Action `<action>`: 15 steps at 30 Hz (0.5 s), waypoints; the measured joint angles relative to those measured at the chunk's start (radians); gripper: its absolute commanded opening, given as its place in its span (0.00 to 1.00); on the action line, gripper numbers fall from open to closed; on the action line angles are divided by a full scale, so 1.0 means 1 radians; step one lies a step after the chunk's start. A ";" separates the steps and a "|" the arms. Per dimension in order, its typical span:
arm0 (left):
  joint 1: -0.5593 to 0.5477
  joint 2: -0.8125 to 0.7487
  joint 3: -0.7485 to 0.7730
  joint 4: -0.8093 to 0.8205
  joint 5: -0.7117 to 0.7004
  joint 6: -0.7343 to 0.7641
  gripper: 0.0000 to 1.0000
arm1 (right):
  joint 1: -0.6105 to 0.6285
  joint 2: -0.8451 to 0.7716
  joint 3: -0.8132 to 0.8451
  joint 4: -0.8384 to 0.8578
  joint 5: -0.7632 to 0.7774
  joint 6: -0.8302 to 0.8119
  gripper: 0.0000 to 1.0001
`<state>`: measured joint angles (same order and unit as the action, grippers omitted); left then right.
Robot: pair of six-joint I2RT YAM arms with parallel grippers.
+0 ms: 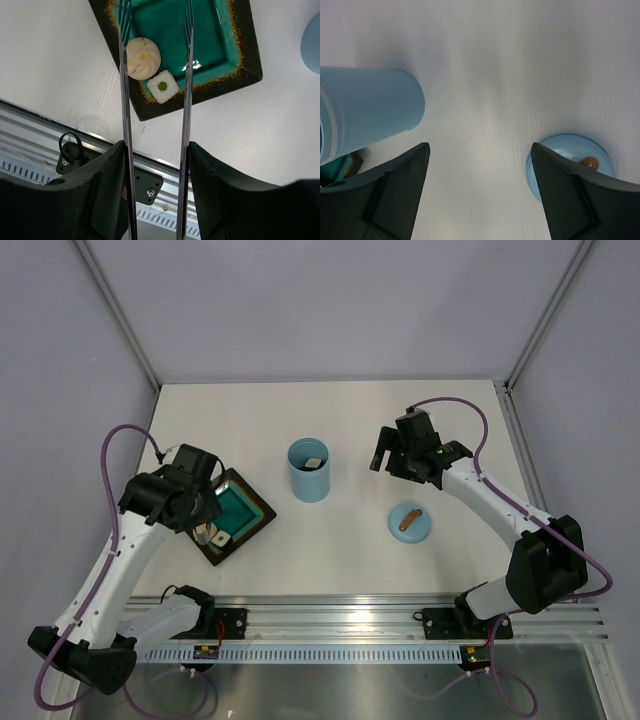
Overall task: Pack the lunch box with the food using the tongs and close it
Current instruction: Pick up the fake food from the plate.
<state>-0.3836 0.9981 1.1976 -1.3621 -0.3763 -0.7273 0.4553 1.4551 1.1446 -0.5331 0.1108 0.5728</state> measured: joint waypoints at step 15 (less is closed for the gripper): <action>0.000 -0.031 -0.078 -0.001 0.023 -0.007 0.53 | 0.000 0.006 0.000 0.018 -0.026 0.000 0.90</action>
<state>-0.3836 0.9668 1.1194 -1.3628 -0.3534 -0.7345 0.4557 1.4616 1.1450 -0.5152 0.0845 0.5728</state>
